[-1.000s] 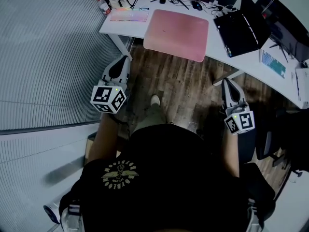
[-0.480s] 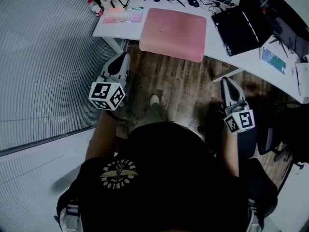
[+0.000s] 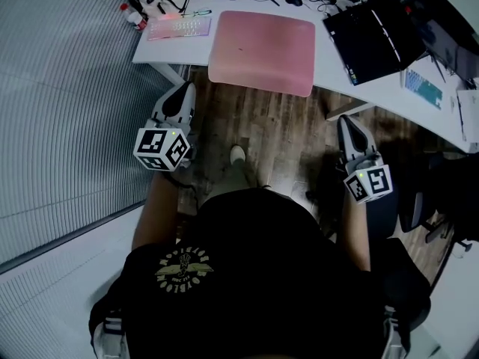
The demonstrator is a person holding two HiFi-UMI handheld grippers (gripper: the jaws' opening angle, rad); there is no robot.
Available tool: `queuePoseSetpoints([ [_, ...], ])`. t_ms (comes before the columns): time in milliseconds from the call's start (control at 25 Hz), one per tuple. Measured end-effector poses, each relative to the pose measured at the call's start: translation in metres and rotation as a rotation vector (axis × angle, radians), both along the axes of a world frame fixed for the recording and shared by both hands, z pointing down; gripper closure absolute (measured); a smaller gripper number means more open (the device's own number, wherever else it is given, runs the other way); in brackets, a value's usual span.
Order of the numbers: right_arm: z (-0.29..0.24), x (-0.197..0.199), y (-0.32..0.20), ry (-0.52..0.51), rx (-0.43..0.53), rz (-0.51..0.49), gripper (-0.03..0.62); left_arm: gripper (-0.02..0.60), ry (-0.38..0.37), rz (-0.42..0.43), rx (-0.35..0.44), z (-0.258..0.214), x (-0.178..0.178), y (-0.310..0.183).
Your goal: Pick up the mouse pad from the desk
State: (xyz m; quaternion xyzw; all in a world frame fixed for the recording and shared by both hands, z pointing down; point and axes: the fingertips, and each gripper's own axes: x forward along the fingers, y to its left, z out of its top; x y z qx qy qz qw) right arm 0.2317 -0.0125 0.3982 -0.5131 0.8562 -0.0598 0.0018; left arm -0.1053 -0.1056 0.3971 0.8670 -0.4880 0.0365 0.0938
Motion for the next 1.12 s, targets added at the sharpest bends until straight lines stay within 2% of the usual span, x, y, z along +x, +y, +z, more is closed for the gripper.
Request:
queuePoseSetpoints([
  [560,-0.022,0.000,-0.051,0.044,0.018,0.051,0.592,0.574,0.031,0.072,-0.003,0.000,0.013,-0.061],
  [800,-0.040,-0.005,-0.071,0.029,0.054,0.107,0.592,0.574,0.046,0.118,-0.009,0.004,0.007,-0.089],
  [1120,-0.058,-0.016,-0.095,0.064,0.090,0.178,0.592,0.574,0.058,0.177,0.002,0.008,-0.005,-0.124],
])
